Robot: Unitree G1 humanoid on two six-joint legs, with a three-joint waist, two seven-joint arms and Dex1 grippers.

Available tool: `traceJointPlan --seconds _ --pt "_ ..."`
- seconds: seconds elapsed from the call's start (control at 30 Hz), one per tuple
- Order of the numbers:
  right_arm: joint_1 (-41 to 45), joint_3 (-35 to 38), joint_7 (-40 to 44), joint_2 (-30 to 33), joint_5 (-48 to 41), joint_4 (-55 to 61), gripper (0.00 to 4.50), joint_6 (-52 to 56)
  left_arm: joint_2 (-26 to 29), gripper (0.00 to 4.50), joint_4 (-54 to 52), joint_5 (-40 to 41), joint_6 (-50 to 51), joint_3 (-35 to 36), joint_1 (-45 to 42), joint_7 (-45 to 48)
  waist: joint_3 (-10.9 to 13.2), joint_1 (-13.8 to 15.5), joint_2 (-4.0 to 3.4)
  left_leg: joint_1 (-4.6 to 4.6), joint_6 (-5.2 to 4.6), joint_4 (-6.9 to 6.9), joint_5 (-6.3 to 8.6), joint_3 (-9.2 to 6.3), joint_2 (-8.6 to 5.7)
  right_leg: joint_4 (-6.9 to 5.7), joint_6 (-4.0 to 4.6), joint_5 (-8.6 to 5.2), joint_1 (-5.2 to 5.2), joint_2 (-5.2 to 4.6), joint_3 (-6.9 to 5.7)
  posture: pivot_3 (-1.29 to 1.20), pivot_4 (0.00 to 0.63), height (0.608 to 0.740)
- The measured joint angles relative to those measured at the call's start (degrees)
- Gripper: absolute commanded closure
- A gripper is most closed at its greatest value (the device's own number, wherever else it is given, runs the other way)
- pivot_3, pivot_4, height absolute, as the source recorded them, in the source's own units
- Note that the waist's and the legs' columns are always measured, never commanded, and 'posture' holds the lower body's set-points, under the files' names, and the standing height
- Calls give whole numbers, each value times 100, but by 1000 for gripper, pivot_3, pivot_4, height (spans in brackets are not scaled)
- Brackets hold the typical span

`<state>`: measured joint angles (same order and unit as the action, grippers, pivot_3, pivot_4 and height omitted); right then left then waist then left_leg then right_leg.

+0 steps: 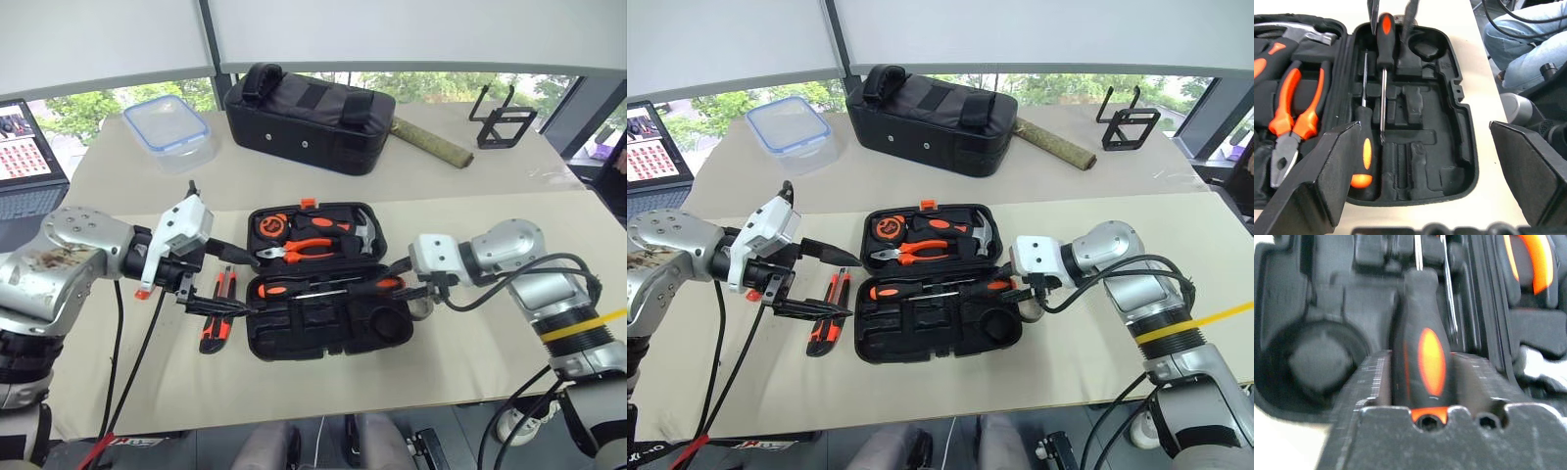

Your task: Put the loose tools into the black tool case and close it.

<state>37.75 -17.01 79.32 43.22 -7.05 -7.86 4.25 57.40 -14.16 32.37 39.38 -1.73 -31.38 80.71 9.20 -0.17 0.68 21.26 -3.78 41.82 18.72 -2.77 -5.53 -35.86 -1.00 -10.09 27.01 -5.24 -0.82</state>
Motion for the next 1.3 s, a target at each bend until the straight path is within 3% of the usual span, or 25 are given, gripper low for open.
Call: traceJointPlan --seconds 0.1,0.23,0.27,0.33,0.63,0.67,1.0,1.27,1.3 --pt "1 84 -74 -101 -184 222 36 328 -3 0 40 -16 -42 -1 -19 1 0 4 0 0 0 0 0 -1 0 -1 0 0 0 -1 1 0 150 714" --pt "13 267 -260 -113 -311 286 36 622 -3 0 122 -60 -47 -2 -19 3 0 13 0 0 0 0 0 -1 0 0 0 0 0 0 -1 0 150 714" --pt "20 301 -308 -134 -332 286 604 705 -3 0 123 -63 -49 -2 -19 5 0 9 0 0 0 0 0 -1 0 0 0 0 0 0 -1 0 150 714" --pt "22 335 -365 -201 -363 287 1130 877 -5 0 129 -65 -60 -2 -19 7 0 -1 0 0 0 0 0 0 0 -2 0 0 1 0 0 0 150 714" --pt "22 177 -568 -629 -283 177 4293 932 -50 0 155 -106 -191 -83 -19 5 0 -14 0 0 0 0 0 0 0 -3 0 0 2 0 -1 0 150 714" --pt "22 139 -577 -673 -245 163 4472 930 -50 0 158 -128 -201 -91 -19 4 0 -15 0 0 0 0 0 0 0 -3 0 0 2 0 -1 0 150 714" --pt "-19 -470 -666 -535 629 417 4472 568 -96 0 254 -268 -312 -118 -6 -117 -15 -15 13 -11 0 0 0 -3 -1 -4 0 0 -9 1 -6 0 150 714" --pt "-90 -125 -910 -847 320 494 4472 800 -80 0 308 -330 -388 92 566 -444 -14 -59 14 -7 1 0 -1 0 -1 -10 1 0 2 3 0 0 150 714" --pt "-90 58 -967 -961 57 551 4202 1042 -78 0 283 -326 -375 254 749 -616 -13 -72 13 -5 3 -3 -1 0 0 -9 1 1 7 3 2 0 150 714"
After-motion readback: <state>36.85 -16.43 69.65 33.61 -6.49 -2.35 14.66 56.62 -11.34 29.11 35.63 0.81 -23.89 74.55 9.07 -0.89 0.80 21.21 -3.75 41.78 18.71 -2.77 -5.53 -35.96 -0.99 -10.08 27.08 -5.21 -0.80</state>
